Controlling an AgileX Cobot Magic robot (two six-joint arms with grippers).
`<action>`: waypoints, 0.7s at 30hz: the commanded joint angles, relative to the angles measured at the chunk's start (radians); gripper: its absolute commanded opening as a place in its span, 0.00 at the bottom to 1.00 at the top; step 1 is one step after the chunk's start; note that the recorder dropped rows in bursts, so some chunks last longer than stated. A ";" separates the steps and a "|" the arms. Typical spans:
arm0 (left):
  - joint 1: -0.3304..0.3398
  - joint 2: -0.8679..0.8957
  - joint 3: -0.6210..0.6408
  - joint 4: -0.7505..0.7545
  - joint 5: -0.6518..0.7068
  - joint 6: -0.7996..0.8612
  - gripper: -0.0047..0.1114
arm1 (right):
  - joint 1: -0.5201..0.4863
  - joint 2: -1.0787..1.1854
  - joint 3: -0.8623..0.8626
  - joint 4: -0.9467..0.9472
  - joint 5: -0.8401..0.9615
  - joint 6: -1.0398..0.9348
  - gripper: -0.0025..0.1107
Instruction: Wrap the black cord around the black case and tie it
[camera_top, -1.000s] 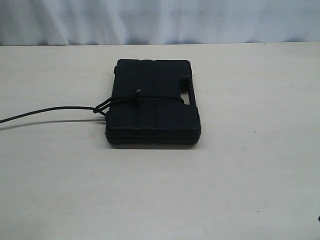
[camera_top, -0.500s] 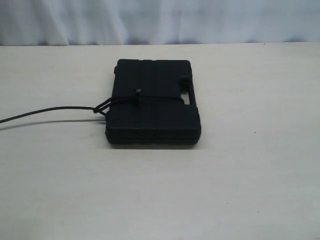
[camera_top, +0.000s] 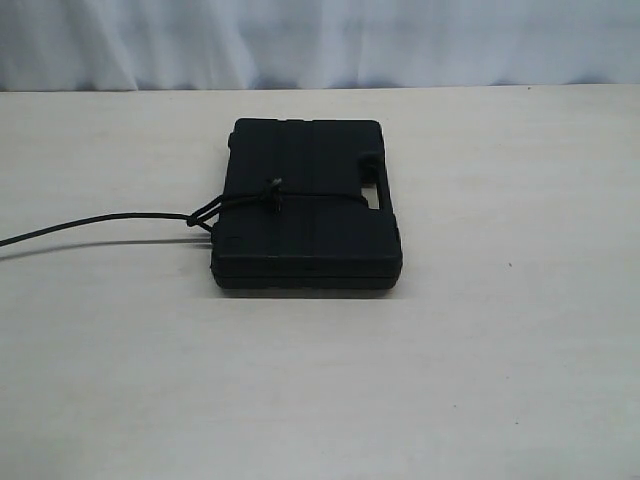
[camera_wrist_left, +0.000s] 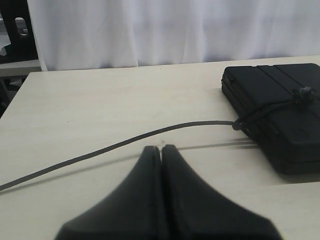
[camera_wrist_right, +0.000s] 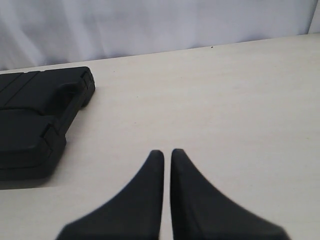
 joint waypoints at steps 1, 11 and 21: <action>0.004 -0.003 0.003 -0.002 -0.009 -0.004 0.04 | -0.002 -0.004 0.002 -0.001 -0.012 0.000 0.06; 0.004 -0.003 0.003 0.001 -0.020 -0.004 0.04 | -0.002 -0.004 0.002 -0.001 -0.012 0.000 0.06; 0.004 -0.003 0.003 0.001 -0.020 -0.004 0.04 | -0.002 -0.004 0.002 -0.001 -0.012 0.000 0.06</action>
